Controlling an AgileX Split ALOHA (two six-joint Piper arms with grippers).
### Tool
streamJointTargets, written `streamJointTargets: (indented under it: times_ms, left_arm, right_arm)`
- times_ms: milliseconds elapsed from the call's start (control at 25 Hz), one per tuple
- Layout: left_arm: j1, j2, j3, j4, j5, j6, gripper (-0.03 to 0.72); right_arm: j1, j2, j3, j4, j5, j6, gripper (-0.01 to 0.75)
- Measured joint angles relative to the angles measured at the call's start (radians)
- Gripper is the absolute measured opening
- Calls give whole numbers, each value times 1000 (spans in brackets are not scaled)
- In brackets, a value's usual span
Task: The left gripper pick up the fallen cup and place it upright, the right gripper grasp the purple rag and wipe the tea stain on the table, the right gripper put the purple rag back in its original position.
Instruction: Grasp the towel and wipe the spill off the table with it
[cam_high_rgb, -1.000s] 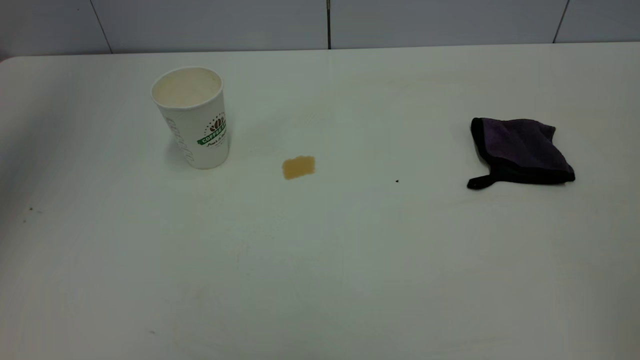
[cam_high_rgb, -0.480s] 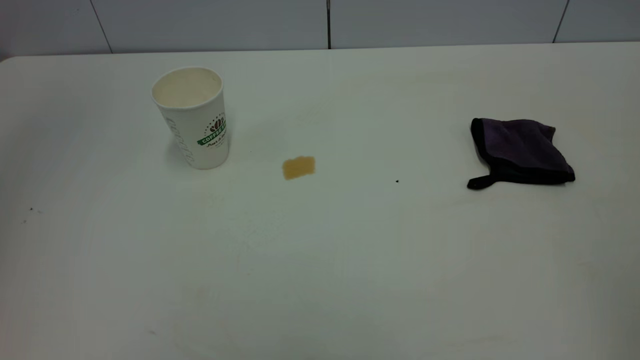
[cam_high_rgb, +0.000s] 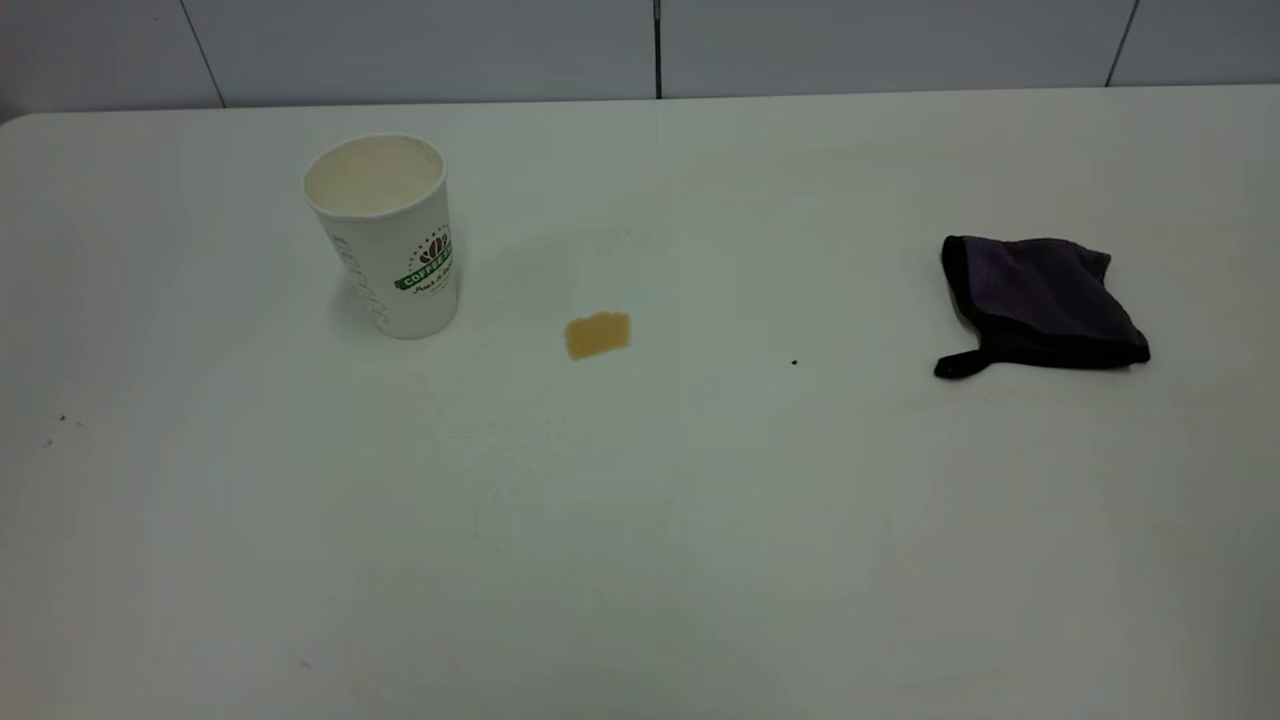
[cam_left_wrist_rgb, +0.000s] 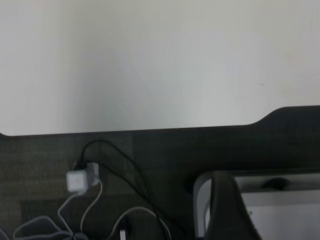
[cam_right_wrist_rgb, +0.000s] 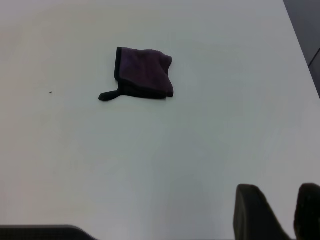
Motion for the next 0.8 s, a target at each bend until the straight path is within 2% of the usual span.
streamJointTargets:
  times_ms: [360,480,600,800]
  left_arm:
    - [1,-387,161,1,-1,-19,473]
    - [27,-494,196,10,-6,-39,473]
    - [65,-565,245,27,-6,-43,473]
    - [73,-619,268,36,-20,-43,473]
  right_arm:
    - [0,0,0,0,0,0,239]
    - [0,0,0,0,0,0,239]
    - [0,0,0,0,0,0,239]
    - [0,0,0,0,0,0,239]
